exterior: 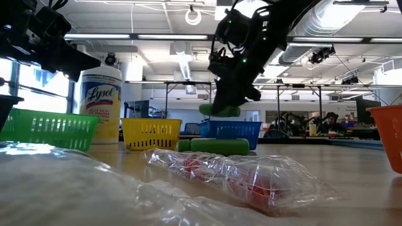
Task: Pick & Place Travel size toiletries
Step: Put the shampoo into the blue bin
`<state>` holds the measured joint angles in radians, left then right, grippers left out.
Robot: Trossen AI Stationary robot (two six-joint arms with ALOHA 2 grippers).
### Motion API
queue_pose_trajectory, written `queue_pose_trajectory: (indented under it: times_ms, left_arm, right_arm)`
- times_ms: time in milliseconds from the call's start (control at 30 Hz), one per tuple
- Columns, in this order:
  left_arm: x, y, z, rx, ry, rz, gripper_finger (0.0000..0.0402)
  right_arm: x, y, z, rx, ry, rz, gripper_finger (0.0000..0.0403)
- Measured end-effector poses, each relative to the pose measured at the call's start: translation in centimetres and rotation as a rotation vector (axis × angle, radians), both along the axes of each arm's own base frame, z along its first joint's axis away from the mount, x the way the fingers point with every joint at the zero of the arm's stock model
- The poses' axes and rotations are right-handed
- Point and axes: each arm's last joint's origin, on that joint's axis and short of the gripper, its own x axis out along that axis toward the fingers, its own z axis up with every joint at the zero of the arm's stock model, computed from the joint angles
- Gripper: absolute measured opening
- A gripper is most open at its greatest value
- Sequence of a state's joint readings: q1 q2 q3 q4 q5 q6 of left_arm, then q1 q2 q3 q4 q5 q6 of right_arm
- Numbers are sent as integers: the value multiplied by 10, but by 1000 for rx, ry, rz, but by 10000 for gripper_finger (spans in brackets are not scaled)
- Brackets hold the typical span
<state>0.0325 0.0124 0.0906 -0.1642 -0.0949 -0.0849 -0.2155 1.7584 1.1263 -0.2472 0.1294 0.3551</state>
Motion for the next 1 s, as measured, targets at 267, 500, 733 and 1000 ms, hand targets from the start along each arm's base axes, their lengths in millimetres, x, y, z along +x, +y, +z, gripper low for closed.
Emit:
queue_pose_trajectory:
  times_ms: [267,500,733,1000]
  left_arm:
    - [0,0,0,0,1,1,0]
    - [0,0,0,0,2,1,0]
    - [0,0,0,-3,1,2,0]
    - [0,0,0,-25,-4,5,0]
  right_arm:
    - [-5,-1,-3,-10,52,-76,130]
    - [-11,0,-7,16,114,-164,132]
    - [-14,5,-9,24,149,-158,152]
    - [-10,12,-8,52,133,-93,205]
